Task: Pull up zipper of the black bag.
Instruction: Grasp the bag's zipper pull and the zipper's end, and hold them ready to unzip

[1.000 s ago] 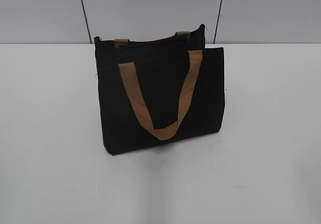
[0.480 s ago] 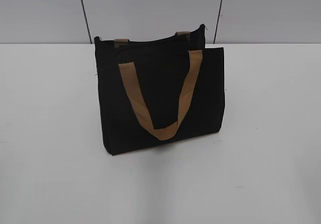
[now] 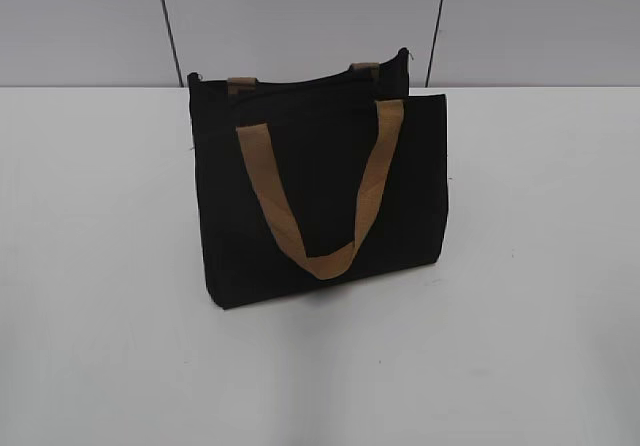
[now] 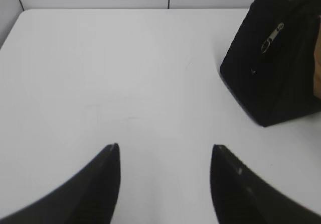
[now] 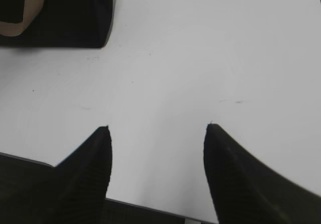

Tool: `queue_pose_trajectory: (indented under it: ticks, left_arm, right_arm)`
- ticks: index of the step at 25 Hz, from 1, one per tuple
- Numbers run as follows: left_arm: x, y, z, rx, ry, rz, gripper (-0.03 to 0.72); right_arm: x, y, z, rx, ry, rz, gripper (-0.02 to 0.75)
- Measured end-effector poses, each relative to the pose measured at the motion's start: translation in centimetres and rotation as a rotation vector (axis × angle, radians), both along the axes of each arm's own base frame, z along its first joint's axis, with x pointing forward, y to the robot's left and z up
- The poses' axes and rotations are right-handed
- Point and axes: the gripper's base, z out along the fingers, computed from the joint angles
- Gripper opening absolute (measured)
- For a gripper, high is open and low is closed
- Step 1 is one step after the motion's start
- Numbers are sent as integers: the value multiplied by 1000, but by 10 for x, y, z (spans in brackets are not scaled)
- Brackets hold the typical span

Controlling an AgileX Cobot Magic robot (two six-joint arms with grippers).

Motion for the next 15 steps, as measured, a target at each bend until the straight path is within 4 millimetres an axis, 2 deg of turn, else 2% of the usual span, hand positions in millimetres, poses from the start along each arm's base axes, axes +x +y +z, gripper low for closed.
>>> queue_pose_trajectory:
  ticks: [8, 11, 15]
  left_arm:
    - [23, 1, 4, 85, 65, -21, 433]
    - [39, -2, 14, 70, -27, -38, 432]
    - [71, -7, 23, 11, -106, -51, 407]
  right_arm:
    - [41, 1, 22, 7, 82, 1, 452]
    - [60, 3, 28, 39, 99, 5, 452]
    - [84, 6, 33, 51, 133, 44, 452]
